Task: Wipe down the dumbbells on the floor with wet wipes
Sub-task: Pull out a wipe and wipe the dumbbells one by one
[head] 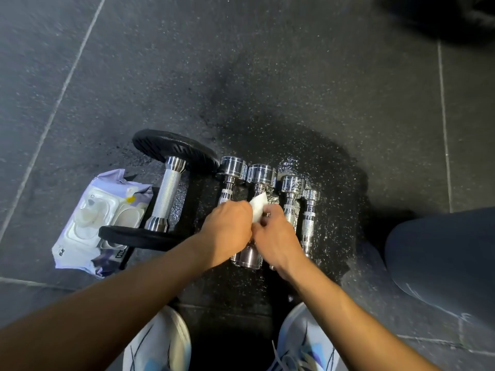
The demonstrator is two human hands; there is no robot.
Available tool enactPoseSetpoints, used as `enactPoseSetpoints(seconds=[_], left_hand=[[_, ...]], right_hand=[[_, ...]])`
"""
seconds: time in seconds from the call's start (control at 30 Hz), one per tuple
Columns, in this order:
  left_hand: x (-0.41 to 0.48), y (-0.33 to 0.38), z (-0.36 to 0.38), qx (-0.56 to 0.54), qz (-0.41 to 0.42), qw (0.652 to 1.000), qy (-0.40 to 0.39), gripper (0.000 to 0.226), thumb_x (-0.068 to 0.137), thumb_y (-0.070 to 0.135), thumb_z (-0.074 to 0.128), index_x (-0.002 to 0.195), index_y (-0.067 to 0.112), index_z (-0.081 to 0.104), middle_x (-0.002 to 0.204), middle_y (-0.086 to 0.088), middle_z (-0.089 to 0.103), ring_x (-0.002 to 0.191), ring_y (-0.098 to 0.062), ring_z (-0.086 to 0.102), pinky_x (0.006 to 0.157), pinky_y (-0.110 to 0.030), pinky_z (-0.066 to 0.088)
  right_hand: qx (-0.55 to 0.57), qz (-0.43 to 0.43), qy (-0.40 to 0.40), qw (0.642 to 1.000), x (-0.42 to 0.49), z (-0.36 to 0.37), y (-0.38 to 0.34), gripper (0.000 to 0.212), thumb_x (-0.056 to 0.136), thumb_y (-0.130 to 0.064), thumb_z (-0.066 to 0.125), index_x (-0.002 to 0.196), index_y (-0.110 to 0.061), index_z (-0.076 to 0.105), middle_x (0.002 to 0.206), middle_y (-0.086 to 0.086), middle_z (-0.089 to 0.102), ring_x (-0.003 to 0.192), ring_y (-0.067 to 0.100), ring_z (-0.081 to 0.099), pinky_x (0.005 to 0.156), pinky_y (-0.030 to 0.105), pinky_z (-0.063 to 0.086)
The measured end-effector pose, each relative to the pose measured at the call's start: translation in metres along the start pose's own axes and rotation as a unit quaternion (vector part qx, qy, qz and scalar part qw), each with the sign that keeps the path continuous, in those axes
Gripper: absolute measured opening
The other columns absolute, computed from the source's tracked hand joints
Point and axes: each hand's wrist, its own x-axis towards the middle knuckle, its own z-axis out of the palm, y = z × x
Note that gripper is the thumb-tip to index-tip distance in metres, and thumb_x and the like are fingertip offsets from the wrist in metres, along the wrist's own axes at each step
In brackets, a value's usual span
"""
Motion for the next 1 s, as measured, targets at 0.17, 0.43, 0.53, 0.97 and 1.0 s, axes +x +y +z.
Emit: enactPoseSetpoints(seconds=[0.17, 0.43, 0.53, 0.97, 1.0], left_hand=[[0.008, -0.002, -0.009, -0.215, -0.027, 0.976, 0.021, 0.028, 0.105, 0.018, 0.046, 0.089, 0.012, 0.068, 0.082, -0.006, 0.068, 0.061, -0.016, 0.057, 0.047, -0.028, 0.044], [-0.007, 0.001, 0.002, -0.299, 0.004, 0.954, 0.017, 0.044, 0.107, 0.015, 0.036, 0.149, 0.017, 0.047, 0.126, -0.010, 0.066, 0.101, -0.019, 0.066, 0.082, -0.035, 0.058], [-0.012, -0.003, 0.009, -0.242, 0.001, 0.969, -0.040, 0.026, 0.105, 0.015, 0.039, 0.124, 0.012, 0.057, 0.104, -0.010, 0.066, 0.075, -0.014, 0.058, 0.053, -0.024, 0.042], [-0.001, -0.010, -0.011, -0.356, 0.010, 0.930, -0.094, 0.025, 0.101, 0.019, 0.044, 0.100, 0.014, 0.068, 0.098, -0.014, 0.071, 0.084, -0.031, 0.066, 0.076, -0.049, 0.056], [-0.002, -0.016, -0.009, -0.359, -0.006, 0.926, -0.115, 0.025, 0.097, 0.019, 0.046, 0.097, 0.010, 0.069, 0.100, -0.017, 0.072, 0.089, -0.035, 0.066, 0.081, -0.051, 0.055]], right_hand=[[0.115, 0.004, 0.065, 0.991, 0.021, -0.005, -0.010, 0.022, 0.104, -0.018, 0.056, 0.126, -0.013, 0.055, 0.115, -0.001, 0.070, 0.085, 0.012, 0.069, 0.068, 0.030, 0.059], [0.021, -0.057, 0.092, 0.994, 0.016, 0.008, -0.003, 0.019, 0.107, -0.028, 0.051, 0.103, -0.014, 0.063, 0.083, 0.002, 0.072, 0.069, 0.018, 0.068, 0.052, 0.024, 0.051], [-0.096, -0.010, 0.013, 0.995, 0.006, 0.002, 0.003, 0.020, 0.106, -0.029, 0.052, 0.107, -0.010, 0.059, 0.084, 0.000, 0.066, 0.061, 0.011, 0.062, 0.041, 0.014, 0.042], [0.006, 0.017, -0.007, 1.000, 0.018, -0.012, -0.014, 0.022, 0.106, -0.029, 0.053, 0.097, -0.011, 0.063, 0.079, 0.002, 0.067, 0.053, 0.001, 0.059, 0.049, 0.018, 0.051], [-0.014, 0.029, -0.033, 0.999, 0.013, -0.012, -0.010, 0.022, 0.105, -0.030, 0.054, 0.103, -0.010, 0.063, 0.086, 0.002, 0.070, 0.064, 0.005, 0.066, 0.059, 0.023, 0.059]])
